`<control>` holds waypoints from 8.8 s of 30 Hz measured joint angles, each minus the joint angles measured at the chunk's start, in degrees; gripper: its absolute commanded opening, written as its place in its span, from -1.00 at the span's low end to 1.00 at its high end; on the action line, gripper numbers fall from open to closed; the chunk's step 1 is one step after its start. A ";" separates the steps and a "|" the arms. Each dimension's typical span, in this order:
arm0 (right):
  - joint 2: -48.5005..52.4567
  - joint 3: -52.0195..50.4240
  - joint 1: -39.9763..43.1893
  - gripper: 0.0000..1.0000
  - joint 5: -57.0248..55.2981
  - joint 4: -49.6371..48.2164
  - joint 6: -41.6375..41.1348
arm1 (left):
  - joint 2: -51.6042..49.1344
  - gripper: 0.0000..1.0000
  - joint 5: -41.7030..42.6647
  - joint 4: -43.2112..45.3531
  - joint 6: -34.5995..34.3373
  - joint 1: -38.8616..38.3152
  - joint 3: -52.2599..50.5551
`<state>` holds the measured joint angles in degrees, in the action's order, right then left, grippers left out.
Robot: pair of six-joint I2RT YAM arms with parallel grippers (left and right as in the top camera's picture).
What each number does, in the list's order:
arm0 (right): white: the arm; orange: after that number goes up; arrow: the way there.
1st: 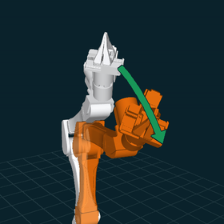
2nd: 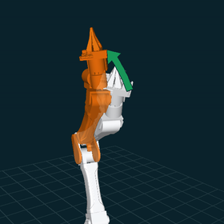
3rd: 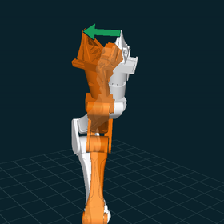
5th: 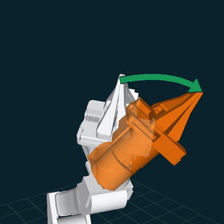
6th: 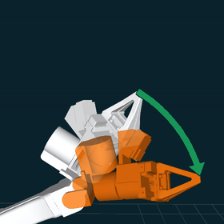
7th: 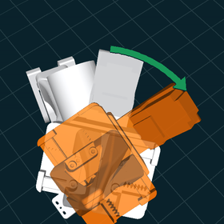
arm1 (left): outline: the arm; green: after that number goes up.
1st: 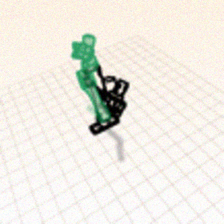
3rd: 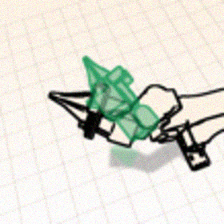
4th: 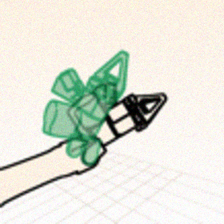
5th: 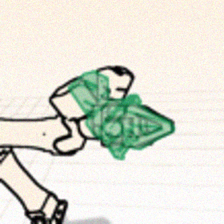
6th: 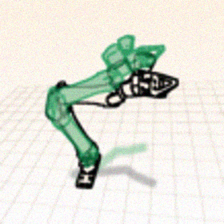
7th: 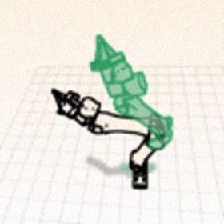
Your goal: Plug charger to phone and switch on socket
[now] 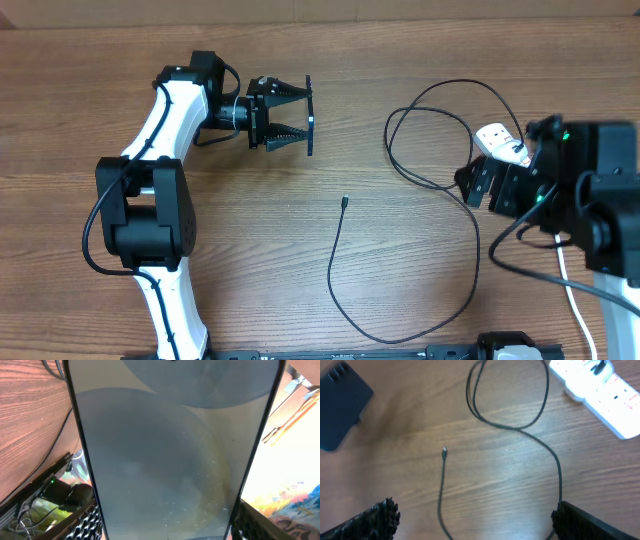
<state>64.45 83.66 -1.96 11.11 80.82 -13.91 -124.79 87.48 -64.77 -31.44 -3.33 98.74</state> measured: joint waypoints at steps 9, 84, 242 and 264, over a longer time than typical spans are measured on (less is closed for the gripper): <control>1.16 3.39 0.00 1.00 6.45 -0.20 0.04 | 0.00 0.25 -0.02 0.04 -0.09 0.00 0.00; 23.47 3.45 -45.33 0.95 -25.73 -33.83 -13.42 | 0.00 0.25 0.00 0.04 -1.68 0.00 0.00; 33.59 5.99 -46.36 -0.37 -36.04 -38.12 -17.42 | 0.00 0.25 -0.02 2.62 -4.20 0.00 0.00; 33.59 5.99 -46.36 -0.46 -37.27 -38.36 -17.46 | 0.00 0.25 -0.02 2.62 -4.20 0.00 0.00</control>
<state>98.04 89.65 -48.31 -26.15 42.46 -31.38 -124.79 87.46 -62.15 -35.64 -3.33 98.74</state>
